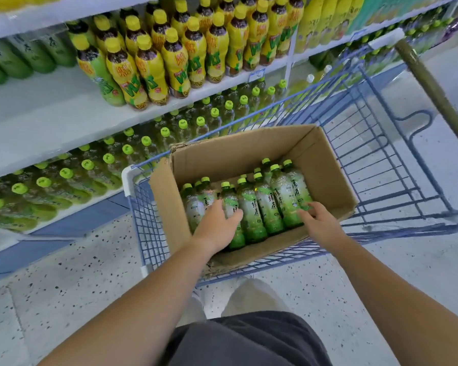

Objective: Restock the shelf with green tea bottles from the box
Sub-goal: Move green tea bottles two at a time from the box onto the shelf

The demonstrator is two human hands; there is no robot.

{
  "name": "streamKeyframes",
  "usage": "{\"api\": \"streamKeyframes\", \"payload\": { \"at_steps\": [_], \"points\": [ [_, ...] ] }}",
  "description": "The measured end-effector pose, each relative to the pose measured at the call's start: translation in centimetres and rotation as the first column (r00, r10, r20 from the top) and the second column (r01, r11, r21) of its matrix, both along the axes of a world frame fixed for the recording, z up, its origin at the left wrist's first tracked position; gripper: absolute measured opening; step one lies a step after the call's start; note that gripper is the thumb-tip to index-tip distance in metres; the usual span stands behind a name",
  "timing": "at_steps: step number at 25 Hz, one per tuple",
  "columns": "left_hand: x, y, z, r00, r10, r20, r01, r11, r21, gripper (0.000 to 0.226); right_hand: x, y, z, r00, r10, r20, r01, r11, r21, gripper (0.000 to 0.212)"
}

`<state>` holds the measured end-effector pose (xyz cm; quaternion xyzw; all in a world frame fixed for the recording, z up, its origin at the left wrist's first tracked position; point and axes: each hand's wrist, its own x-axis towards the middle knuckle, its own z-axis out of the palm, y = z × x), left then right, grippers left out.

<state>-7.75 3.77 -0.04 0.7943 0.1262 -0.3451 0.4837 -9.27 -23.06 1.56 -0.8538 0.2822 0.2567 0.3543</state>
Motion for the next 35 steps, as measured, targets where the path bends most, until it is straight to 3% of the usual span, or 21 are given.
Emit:
{"api": "streamKeyframes", "payload": {
  "at_steps": [5, 10, 13, 16, 20, 25, 31, 33, 35],
  "points": [
    [1.7, -3.7, -4.1, 0.986, 0.110, -0.127, -0.091, 0.985, 0.147, 0.073, 4.8, -2.6, -4.7, 0.980, 0.175, -0.096, -0.183, 0.980, -0.081, 0.066],
    [3.1, -6.3, -9.3, 0.940, 0.276, -0.201, -0.207, 0.928, 0.310, 0.070, 7.7, -3.7, -10.0, 0.950, 0.248, -0.191, -0.269, 0.959, -0.094, 0.060],
    [3.9, -7.7, -11.5, 0.953, 0.224, -0.203, -0.115, 0.891, 0.440, 0.059, 8.7, -4.1, -12.3, 0.945, 0.252, -0.208, -0.274, 0.958, -0.081, 0.068],
    [4.5, -8.7, -12.6, 0.978, 0.126, -0.169, -0.008, 0.822, 0.570, 0.072, 9.4, -4.0, -13.8, 0.932, 0.267, -0.246, -0.298, 0.950, -0.096, 0.076],
    [4.4, -9.0, -13.8, 0.988, 0.096, -0.119, 0.006, 0.749, 0.662, 0.065, 10.2, -3.3, -15.6, 0.922, 0.315, -0.226, -0.357, 0.917, -0.178, 0.081],
    [3.9, -9.5, -14.3, 0.990, 0.105, -0.099, -0.016, 0.759, 0.651, 0.071, 11.2, -3.4, -15.6, 0.928, 0.264, -0.264, -0.305, 0.944, -0.127, 0.084],
    [4.4, -7.4, -13.7, 0.918, 0.315, -0.240, -0.189, 0.881, 0.435, 0.079, 11.0, -3.4, -14.8, 0.965, 0.108, -0.238, -0.101, 0.994, 0.039, 0.043],
    [4.4, -6.5, -13.4, 0.886, 0.386, -0.256, -0.285, 0.890, 0.356, 0.065, 10.7, -2.8, -14.0, 0.971, 0.060, -0.232, -0.025, 0.988, 0.150, 0.053],
    [4.5, -5.9, -12.6, 0.872, 0.414, -0.260, -0.353, 0.901, 0.252, 0.034, 10.5, -1.9, -13.1, 0.971, 0.066, -0.229, -0.006, 0.967, 0.255, 0.059]
  ]
}}
